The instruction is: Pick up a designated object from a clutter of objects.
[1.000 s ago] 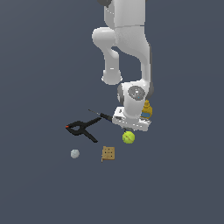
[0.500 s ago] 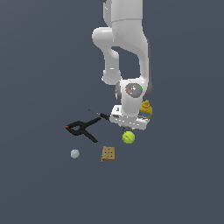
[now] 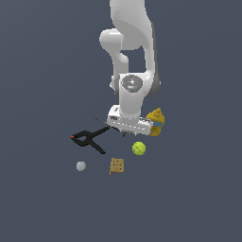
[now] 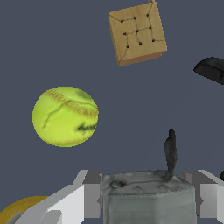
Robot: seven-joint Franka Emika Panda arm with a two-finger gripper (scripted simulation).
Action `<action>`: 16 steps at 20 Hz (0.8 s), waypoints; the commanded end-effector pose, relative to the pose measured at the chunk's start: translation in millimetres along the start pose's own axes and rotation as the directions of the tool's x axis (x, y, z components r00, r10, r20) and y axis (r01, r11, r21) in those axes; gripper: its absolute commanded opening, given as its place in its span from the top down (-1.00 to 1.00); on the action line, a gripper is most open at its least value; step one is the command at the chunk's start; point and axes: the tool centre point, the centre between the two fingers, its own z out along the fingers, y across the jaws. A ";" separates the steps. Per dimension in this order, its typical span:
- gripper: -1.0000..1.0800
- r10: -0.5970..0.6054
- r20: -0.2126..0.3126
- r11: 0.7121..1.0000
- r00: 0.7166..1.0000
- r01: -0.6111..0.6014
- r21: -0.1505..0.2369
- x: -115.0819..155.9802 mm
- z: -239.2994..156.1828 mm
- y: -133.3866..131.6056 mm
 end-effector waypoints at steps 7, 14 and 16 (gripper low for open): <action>1.00 0.000 0.000 1.000 1.000 0.000 0.002 27.1 -81.4 57.9; 1.00 0.000 0.000 1.000 1.000 0.000 0.003 50.2 -148.4 105.6; 1.00 0.000 0.000 1.000 1.000 0.000 0.003 57.0 -167.4 119.2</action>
